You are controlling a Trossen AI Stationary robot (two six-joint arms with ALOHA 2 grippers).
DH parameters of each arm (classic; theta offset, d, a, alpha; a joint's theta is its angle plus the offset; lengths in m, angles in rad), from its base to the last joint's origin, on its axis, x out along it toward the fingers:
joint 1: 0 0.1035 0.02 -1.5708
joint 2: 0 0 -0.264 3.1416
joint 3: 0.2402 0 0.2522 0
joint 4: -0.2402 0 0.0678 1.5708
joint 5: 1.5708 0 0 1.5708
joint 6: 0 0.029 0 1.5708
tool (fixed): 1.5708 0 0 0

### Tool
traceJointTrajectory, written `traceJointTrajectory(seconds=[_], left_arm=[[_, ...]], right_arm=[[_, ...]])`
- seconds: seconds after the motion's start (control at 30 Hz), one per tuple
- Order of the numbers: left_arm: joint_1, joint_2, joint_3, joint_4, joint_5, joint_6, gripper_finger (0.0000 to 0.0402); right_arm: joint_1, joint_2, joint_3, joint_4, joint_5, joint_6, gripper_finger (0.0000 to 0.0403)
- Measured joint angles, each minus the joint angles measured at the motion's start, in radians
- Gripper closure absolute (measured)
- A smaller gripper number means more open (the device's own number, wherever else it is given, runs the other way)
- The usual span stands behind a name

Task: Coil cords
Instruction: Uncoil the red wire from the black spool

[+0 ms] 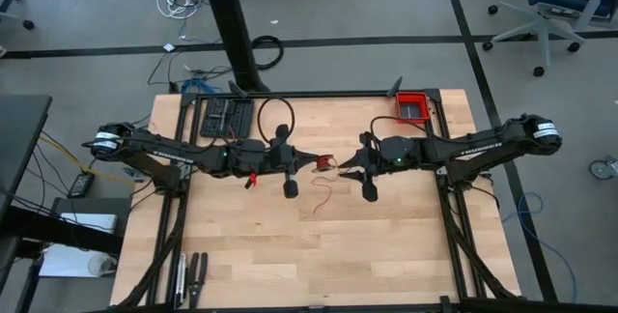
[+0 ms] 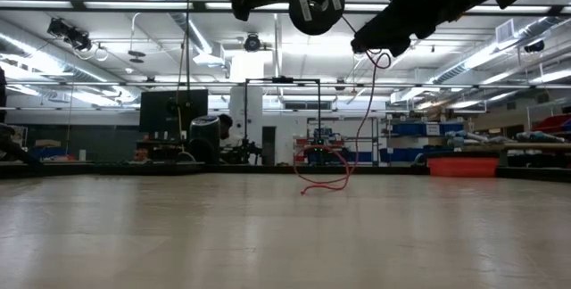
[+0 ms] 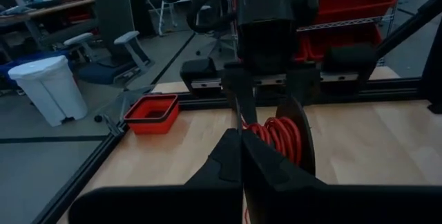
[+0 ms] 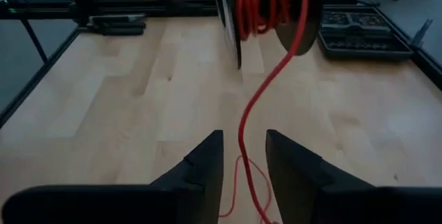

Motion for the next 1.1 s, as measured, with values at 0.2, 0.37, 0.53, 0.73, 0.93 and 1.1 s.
traceJointTrajectory(seconds=[0.2,0.37,0.53,0.73,0.93,1.1], left_arm=[[0.000,0.000,0.000,0.012,0.000,-0.006,0.0401],[-0.001,0.000,0.000,-0.036,-0.059,-0.003,0.0401],[0.000,0.000,0.000,-0.136,-0.251,-0.002,0.0401],[-0.001,0.000,0.000,-0.137,-0.320,-0.002,0.0402],[-0.002,0.000,0.000,-0.103,-0.324,-0.010,0.0402],[0.000,0.000,0.000,-0.067,-0.339,-0.040,0.0401]], right_arm=[[-0.005,0.000,0.000,-0.008,0.048,-0.040,0.0377],[-0.007,-0.031,0.000,-0.030,0.138,-0.058,0.0395],[0.020,-0.091,0.000,-0.020,0.144,-0.099,0.0400],[0.080,-0.096,0.000,0.128,0.126,-0.150,0.0401],[0.113,-0.018,0.000,0.306,0.065,-0.158,0.0402],[0.111,0.094,0.000,0.414,0.013,-0.157,0.0402]])
